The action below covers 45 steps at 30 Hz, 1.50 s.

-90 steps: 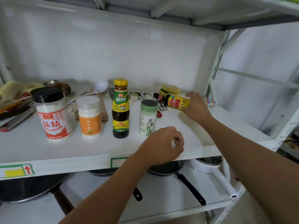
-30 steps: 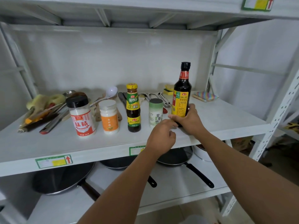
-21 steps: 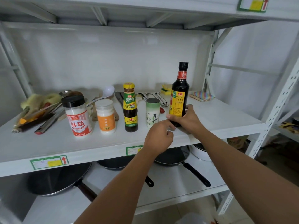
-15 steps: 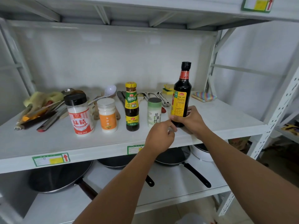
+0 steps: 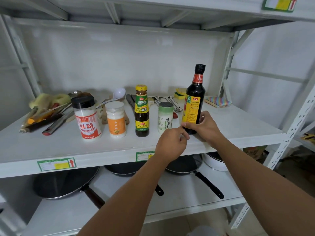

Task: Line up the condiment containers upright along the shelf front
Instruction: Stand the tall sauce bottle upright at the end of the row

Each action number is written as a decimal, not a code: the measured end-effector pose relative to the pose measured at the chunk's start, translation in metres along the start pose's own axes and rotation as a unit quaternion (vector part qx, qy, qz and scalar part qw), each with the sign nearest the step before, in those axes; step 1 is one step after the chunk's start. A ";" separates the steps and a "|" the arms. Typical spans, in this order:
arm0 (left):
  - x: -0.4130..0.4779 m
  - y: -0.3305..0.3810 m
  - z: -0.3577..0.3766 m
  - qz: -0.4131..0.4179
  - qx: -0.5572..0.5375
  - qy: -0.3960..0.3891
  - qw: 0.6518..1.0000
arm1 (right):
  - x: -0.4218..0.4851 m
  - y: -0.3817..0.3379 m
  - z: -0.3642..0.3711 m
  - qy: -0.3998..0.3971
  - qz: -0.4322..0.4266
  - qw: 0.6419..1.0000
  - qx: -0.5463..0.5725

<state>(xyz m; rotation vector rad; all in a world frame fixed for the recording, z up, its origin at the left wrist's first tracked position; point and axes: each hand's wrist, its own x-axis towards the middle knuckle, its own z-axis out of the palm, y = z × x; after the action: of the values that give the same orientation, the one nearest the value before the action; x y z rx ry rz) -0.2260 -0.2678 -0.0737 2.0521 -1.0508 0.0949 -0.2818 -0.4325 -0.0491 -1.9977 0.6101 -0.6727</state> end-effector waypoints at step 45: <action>0.003 0.004 -0.003 -0.035 -0.054 -0.003 0.998 | -0.001 0.004 -0.002 -0.004 -0.035 0.999 0.026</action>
<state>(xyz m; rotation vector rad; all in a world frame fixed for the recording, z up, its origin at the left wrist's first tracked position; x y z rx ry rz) -0.2260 -0.2695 -0.0677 1.9906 -0.9669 -0.0037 -0.2845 -0.4351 -0.0523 -1.9807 0.5145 -0.7152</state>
